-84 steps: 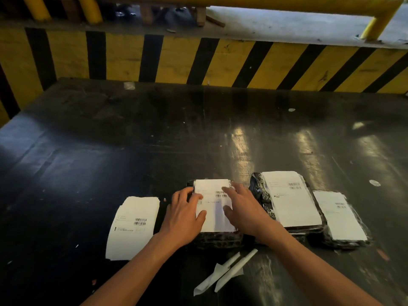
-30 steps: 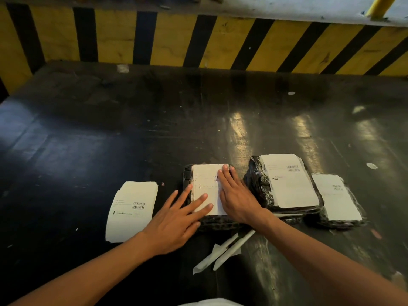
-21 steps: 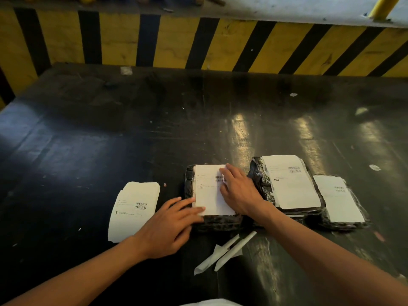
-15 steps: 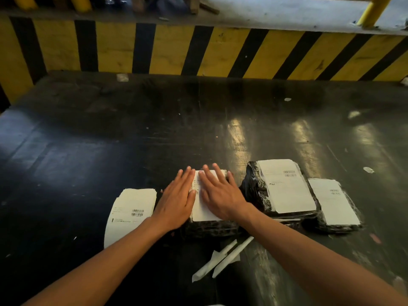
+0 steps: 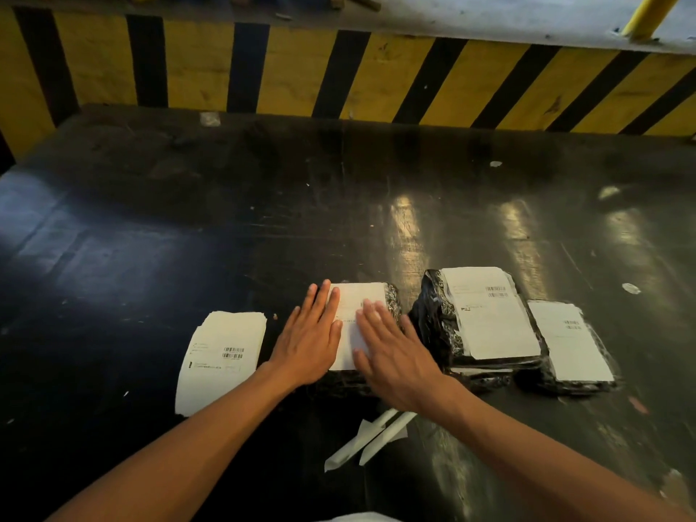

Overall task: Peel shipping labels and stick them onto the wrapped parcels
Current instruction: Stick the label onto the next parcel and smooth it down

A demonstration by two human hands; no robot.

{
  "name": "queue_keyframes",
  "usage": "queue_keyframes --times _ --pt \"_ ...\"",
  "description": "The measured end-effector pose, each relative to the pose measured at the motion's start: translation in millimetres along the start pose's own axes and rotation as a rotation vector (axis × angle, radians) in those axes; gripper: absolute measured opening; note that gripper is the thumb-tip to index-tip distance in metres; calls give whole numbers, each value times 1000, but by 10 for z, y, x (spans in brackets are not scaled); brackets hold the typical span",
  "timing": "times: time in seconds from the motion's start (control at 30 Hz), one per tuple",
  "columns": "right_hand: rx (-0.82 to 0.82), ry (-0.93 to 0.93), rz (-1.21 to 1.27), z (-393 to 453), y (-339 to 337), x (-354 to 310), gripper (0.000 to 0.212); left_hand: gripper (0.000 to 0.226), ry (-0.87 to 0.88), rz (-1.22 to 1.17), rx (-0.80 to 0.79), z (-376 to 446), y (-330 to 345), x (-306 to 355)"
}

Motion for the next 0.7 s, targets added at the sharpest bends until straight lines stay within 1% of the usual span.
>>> queue_keyframes --times 0.07,0.13,0.2,0.3,0.4,0.47,0.53,0.6,0.7 --pt "-2 -86 -42 -39 108 -127 64 60 -6 3 2 4 3 -15" --pt "34 -97 -66 -81 175 -96 66 59 -4 0 8 -3 -4 -21" --pt "35 -73 -92 -157 169 41 71 60 8 -10 19 -16 -13 -19" --pt "-43 -24 -125 -306 144 238 83 60 16 -33 23 -17 -20 -12" --pt "-121 40 -51 -363 80 286 86 60 11 -35 26 -9 -1 -14" --pt "-123 25 2 -375 56 169 86 60 14 -34 34 -5 6 -22" --pt "-95 -54 -9 -422 111 -20 81 60 13 -44 41 -3 2 -24" --pt "-32 -118 -53 -466 248 -117 75 60 8 -32 45 -13 -4 -26" --pt "93 -161 -134 -561 378 -37 70 60 11 -23 41 -31 -6 -28"
Point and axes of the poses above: each hand's wrist, its own z-axis towards the middle knuckle, its own y-axis out of the palm, x = y × z, the point moved 9 cm from there along z, towards the middle knuckle, and after that the axes turned 5 degrees about y, right-handed, at the moved point
